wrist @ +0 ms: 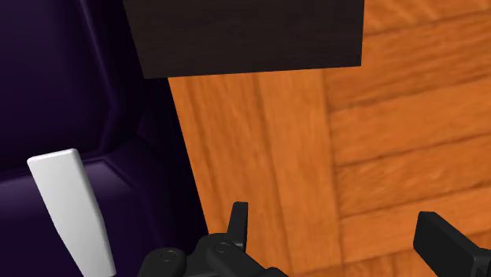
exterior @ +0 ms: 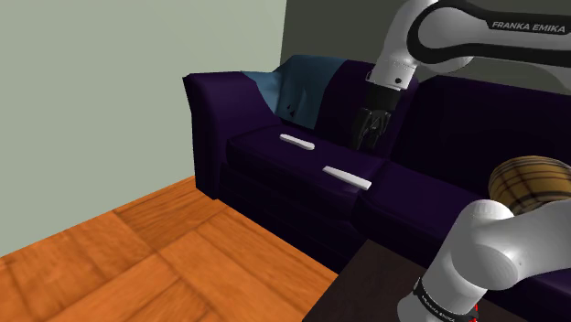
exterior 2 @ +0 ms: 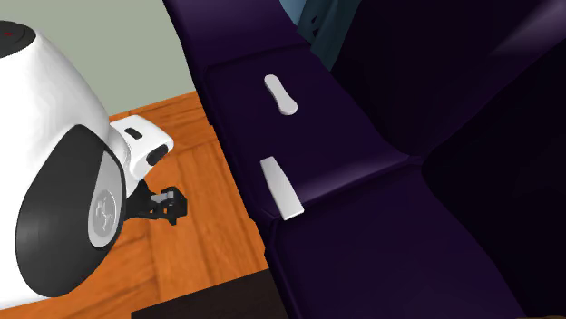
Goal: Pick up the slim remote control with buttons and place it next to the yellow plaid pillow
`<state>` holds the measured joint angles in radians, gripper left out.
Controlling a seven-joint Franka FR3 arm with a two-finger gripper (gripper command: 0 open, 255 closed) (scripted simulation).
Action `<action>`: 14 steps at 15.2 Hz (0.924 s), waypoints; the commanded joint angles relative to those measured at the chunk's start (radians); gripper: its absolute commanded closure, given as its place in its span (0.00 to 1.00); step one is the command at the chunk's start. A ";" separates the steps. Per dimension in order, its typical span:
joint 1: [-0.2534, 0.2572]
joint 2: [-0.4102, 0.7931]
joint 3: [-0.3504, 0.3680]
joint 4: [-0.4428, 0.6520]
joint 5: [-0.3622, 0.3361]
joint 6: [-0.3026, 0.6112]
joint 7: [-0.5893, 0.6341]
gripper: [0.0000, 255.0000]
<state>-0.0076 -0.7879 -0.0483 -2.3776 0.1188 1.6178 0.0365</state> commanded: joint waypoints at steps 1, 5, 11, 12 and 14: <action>0.000 0.000 0.000 0.000 0.000 0.000 0.000 0.00; -0.017 0.050 -0.057 -0.048 -0.058 0.086 -0.096 0.00; -0.043 0.166 -0.145 -0.084 -0.136 0.226 -0.234 0.00; -0.047 0.190 -0.160 -0.085 -0.147 0.251 -0.257 0.00; -0.053 0.242 -0.189 -0.083 -0.167 0.300 -0.302 0.00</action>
<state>-0.0568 -0.5686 -0.2221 -2.4570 -0.0368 1.8908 -0.2408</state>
